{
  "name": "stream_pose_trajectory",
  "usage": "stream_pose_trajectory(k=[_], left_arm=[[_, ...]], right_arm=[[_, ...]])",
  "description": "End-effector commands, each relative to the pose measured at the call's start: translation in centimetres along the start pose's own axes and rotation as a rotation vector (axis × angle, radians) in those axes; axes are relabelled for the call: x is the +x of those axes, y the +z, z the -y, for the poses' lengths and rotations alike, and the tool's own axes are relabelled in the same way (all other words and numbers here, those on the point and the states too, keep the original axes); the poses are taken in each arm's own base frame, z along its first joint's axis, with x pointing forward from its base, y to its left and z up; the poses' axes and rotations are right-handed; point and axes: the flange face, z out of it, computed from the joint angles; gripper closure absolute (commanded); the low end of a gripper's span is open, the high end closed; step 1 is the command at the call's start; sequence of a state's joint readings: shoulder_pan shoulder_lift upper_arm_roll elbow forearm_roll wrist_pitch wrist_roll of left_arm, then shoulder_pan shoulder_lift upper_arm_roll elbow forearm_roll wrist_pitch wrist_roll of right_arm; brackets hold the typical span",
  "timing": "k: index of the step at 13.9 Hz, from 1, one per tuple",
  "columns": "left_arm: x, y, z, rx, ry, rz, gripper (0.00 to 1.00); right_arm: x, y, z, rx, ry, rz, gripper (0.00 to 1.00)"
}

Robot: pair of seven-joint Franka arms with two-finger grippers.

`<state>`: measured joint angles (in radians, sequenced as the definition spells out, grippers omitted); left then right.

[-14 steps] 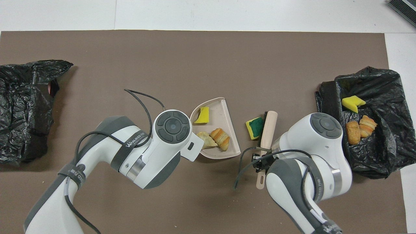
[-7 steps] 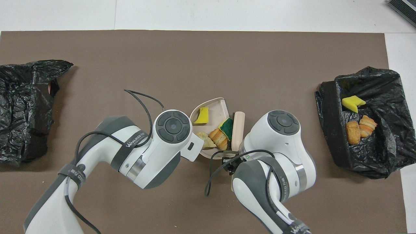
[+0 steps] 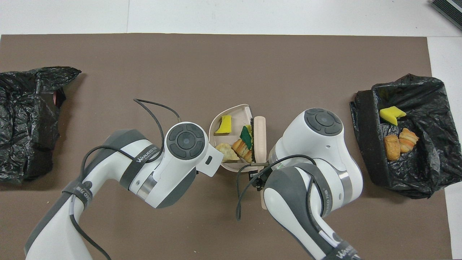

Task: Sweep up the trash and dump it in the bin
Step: 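Sweep the green-yellow sponge into the dustpan with the right gripper's brush, then carry the full dustpan with the left gripper over the trash bag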

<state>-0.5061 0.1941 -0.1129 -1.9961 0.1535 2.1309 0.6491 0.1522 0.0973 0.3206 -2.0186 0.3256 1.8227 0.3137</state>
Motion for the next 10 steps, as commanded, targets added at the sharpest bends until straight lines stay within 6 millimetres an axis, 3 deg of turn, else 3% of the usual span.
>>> stream_pose_trajectory(k=[1,8,10], left_arm=[[-1.3,0.3,1.2,0.033,-0.027,-0.041,1.00],[-3.3,1.1,4.2,-0.051,-0.071,-0.159,1.00],[-4.2,1.4,5.1,-0.073,-0.070,-0.185,1.00]], right_arm=[[-0.1,-0.6,0.0,-0.022,-0.069,-0.001,1.00],[-1.7,-5.2,0.9,-0.093,-0.104,-0.068,1.00],[-2.2,-5.6,1.1,-0.114,-0.113,-0.082,1.00]])
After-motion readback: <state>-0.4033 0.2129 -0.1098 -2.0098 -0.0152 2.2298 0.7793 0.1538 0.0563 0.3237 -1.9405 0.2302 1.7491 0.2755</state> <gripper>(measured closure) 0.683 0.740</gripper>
